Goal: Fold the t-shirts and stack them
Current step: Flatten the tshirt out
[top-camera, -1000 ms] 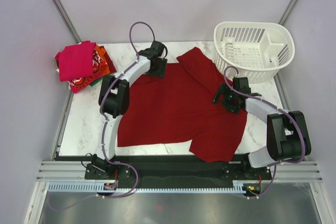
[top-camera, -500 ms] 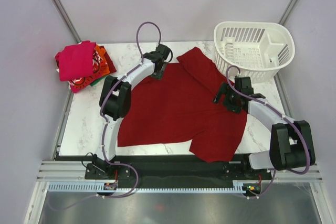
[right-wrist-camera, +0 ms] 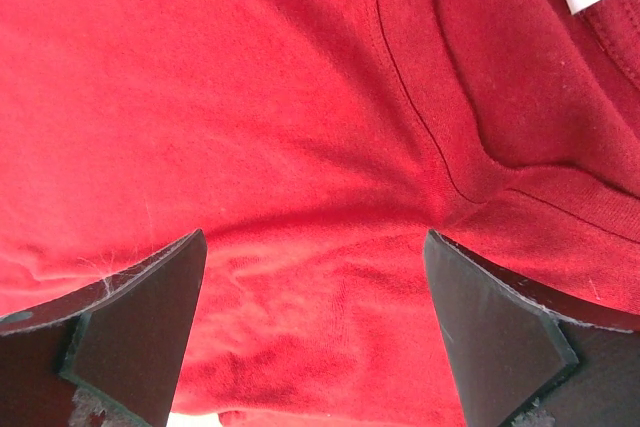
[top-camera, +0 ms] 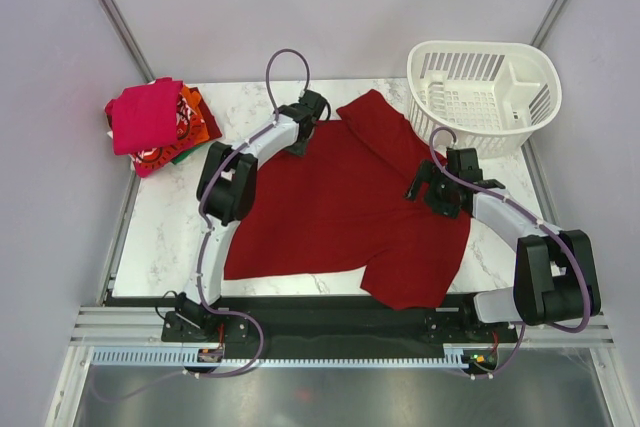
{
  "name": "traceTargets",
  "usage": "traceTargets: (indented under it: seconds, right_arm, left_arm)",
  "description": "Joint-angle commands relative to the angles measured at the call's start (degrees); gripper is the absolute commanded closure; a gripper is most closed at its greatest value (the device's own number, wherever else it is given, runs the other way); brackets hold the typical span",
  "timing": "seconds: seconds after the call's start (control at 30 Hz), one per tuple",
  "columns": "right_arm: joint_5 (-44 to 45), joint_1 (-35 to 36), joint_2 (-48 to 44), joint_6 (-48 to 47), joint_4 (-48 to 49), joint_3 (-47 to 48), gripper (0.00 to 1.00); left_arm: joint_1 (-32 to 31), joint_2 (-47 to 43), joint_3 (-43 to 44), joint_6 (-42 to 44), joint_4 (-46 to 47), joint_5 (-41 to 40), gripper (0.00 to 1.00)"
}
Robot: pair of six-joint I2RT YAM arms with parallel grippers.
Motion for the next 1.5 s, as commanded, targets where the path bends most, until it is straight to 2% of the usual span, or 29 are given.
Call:
traceTargets:
  seconds: [0.0, 0.03, 0.1, 0.13, 0.2, 0.37, 0.5, 0.6, 0.7, 0.73, 0.77, 0.8, 0.93, 1.07, 1.17, 1.23, 1.33, 1.47]
  right_arm:
    - [-0.1, 0.1, 0.0, -1.2, 0.7, -0.4, 0.02]
    - [-0.1, 0.2, 0.1, -1.2, 0.7, -0.5, 0.02]
    - [-0.2, 0.1, 0.2, -1.5, 0.7, -0.6, 0.02]
    - [-0.1, 0.1, 0.3, -1.5, 0.7, -0.6, 0.02]
    - [-0.2, 0.1, 0.4, -1.6, 0.7, -0.5, 0.02]
    - [-0.3, 0.2, 0.3, -1.8, 0.5, -0.3, 0.02]
    - [-2.0, 0.2, 0.3, -1.8, 0.5, -0.1, 0.02]
    - [-3.2, 0.3, 0.0, -2.1, 0.4, 0.0, 0.02]
    - [-4.3, 0.9, -0.6, -2.3, -0.4, 0.6, 0.02]
    - [-4.3, 1.2, -1.1, -2.4, -0.8, 0.6, 0.02]
    - [-4.3, 1.4, -1.5, -2.3, -1.0, 0.9, 0.02]
    - [-4.2, 2.0, -1.6, -2.4, -1.1, 1.1, 0.02]
    - [-3.5, 3.6, -1.6, -2.1, -1.3, 2.5, 0.02]
    - [-2.8, 6.7, 0.3, -1.8, -1.3, 7.8, 0.02]
    - [-2.3, 8.7, 2.3, -1.8, -1.3, 13.5, 0.02]
    - [-2.0, 9.6, 4.7, -1.8, -1.4, 16.9, 0.02]
    - [-1.8, 9.8, 8.8, -2.1, -2.1, 23.8, 0.02]
    - [-0.8, 10.1, 13.4, -3.6, -2.4, 31.8, 0.02]
  left_arm:
    - [0.1, 1.6, 2.2, 2.4, 0.6, -2.4, 0.63]
    - [0.1, 1.7, 2.3, 2.6, 0.7, -3.1, 0.73]
    - [0.2, 1.8, 2.7, 3.3, 0.8, -3.9, 0.81]
    - [0.2, 1.7, 2.9, 3.5, 0.7, -4.6, 0.9]
    - [0.4, 1.1, 3.0, 3.9, 0.8, -5.5, 0.98]
    - [2.3, -1.2, 3.9, 7.9, 0.8, -8.9, 0.98]
    - [7.7, -2.4, 6.7, 9.1, 0.7, -7.6, 0.98]
    - [10.6, -0.1, 10.8, 11.8, 0.4, -10.3, 0.98]
    - [13.4, 3.3, 14.4, 12.9, 0.2, -13.4, 0.74]
    - [14.2, 3.6, 15.2, 11.2, -0.1, -13.4, 0.32]
    - [15.3, 3.3, 15.4, 10.1, -0.3, -13.2, 0.05]
    - [15.3, 2.9, 15.4, 9.6, -0.6, -12.3, 0.0]
    - [14.0, -1.5, 12.4, 7.3, -1.0, -7.7, 0.0]
    - [8.5, -8.5, 6.9, 5.2, -1.4, -4.7, 0.0]
    - [5.0, -15.2, -0.8, -0.3, -1.2, 2.0, 0.0]
    - [4.5, -16.8, -5.8, -5.7, -0.7, 10.0, 0.0]
    - [4.5, -13.7, -9.0, -9.4, 1.5, 14.9, 0.03]
    - [5.3, -9.1, -8.9, -11.6, 3.7, 20.0, 0.04]
